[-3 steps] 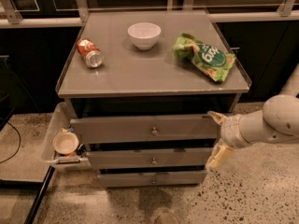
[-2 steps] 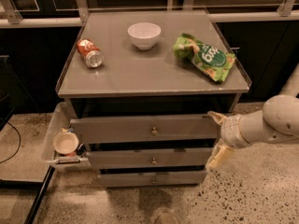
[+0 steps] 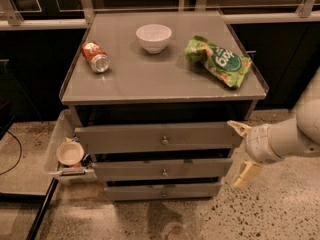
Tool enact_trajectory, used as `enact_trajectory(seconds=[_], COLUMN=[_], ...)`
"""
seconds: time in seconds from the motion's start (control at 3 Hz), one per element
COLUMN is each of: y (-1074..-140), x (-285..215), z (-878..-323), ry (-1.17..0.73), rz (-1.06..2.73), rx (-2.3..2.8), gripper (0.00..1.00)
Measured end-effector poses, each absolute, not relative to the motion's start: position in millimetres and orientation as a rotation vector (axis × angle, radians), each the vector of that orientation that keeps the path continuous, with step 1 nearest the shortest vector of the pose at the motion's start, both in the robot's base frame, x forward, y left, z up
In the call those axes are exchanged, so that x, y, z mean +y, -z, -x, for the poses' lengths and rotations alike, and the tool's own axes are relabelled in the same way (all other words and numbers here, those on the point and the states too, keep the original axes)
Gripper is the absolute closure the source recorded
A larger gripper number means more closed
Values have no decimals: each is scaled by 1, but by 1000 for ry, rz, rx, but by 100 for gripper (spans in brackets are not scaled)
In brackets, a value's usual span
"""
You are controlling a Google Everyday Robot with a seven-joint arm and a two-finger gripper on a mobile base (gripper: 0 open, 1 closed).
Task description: Close top drawer
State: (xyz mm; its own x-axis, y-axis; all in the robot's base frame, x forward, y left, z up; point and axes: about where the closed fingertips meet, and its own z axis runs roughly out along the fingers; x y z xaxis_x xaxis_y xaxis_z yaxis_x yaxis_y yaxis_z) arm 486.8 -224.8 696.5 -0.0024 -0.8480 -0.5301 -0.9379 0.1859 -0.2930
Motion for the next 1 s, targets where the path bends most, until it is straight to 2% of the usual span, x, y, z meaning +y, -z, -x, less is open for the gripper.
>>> enact_trajectory(seconds=[0.67, 1.0], y=[-773, -776], x=[-221, -221], z=[-470, -470], ry=[-10, 4], rz=[1845, 1852], rx=[1741, 1736], gripper=[0, 0])
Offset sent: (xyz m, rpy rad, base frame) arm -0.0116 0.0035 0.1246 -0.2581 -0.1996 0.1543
